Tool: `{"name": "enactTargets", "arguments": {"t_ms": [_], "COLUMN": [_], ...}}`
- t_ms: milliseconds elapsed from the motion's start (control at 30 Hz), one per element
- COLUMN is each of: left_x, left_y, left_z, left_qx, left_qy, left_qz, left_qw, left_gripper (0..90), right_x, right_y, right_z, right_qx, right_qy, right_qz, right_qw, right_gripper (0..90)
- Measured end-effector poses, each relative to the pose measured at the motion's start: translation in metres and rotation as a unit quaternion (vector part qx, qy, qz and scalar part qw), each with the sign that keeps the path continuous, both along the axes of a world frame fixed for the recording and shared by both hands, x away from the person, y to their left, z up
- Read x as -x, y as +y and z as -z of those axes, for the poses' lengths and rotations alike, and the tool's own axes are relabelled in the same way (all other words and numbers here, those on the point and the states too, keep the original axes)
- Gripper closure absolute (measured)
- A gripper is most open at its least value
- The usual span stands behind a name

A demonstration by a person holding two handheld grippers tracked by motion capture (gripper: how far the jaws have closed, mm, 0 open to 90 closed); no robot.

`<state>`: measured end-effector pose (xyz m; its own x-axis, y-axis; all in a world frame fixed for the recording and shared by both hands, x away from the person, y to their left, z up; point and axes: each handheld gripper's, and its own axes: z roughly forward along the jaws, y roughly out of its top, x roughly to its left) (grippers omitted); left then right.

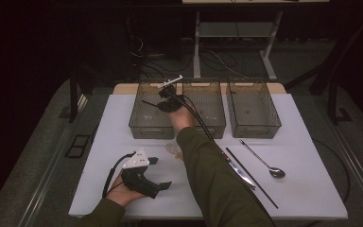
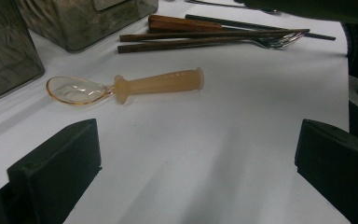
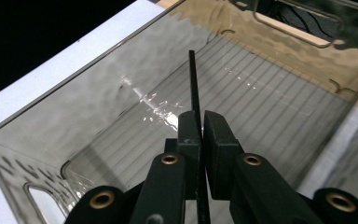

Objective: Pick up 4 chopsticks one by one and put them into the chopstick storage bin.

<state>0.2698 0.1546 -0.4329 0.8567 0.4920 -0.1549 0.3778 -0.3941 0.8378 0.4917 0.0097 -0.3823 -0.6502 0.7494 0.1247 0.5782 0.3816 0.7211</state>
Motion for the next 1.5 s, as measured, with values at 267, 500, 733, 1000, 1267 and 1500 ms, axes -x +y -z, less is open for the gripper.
{"name": "enactTargets", "arguments": {"t_ms": [267, 500, 733, 1000, 1267, 1500], "left_x": [0.000, 0.000, 0.000, 0.001, 0.000, 0.000], "left_y": [0.001, 0.001, 0.001, 0.001, 0.003, 0.002], "left_z": [-0.001, -0.001, 0.000, 0.001, 0.002, 0.002], "left_qx": [-0.002, -0.006, -0.003, -0.001, -0.005, -0.005], "left_qy": [-0.001, -0.005, -0.006, -0.006, -0.003, -0.002], "left_qz": [0.002, 0.001, 0.000, -0.003, -0.009, -0.006], "left_qw": [1.0000, 1.0000, 1.0000, 1.0000, 0.9999, 1.0000], "left_gripper": [0.0, 0.0, 0.0, 0.0, 0.0, 0.0], "right_x": [-0.001, 0.004, 0.019, 0.039, 0.053, 0.065], "right_y": [-0.003, -0.018, -0.039, -0.071, -0.102, -0.125], "right_z": [-0.005, -0.018, -0.032, -0.047, -0.055, -0.054], "right_qx": [-0.011, -0.031, -0.048, -0.071, -0.080, -0.089], "right_qy": [-0.007, 0.011, -0.015, -0.026, -0.035, -0.043], "right_qz": [0.008, 0.000, -0.021, -0.027, -0.037, -0.044], "right_qw": [0.9999, 0.9995, 0.9985, 0.9968, 0.9955, 0.9941], "right_gripper": [59.0, 47.1, 39.8, 32.0, 23.6, 18.7]}}
